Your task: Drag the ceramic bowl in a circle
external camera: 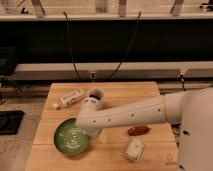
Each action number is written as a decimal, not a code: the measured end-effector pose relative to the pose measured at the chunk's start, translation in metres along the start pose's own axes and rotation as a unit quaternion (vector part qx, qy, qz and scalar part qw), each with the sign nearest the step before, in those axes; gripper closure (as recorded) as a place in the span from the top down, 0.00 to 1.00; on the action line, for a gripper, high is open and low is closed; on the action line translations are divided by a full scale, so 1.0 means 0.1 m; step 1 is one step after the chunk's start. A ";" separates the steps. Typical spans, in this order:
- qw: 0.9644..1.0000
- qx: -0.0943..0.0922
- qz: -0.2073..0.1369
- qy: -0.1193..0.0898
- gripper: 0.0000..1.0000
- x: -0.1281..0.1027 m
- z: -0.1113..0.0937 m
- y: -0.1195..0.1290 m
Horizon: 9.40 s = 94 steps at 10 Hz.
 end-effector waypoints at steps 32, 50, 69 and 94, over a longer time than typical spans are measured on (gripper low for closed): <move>0.993 -0.019 -0.110 -0.045 0.58 0.02 0.19 0.02; 0.994 0.002 -0.089 -0.059 0.01 0.24 0.04 0.00; 0.994 0.013 -0.091 -0.065 0.01 0.28 -0.09 0.00; 0.993 0.023 -0.089 -0.076 0.01 0.18 -0.12 -0.04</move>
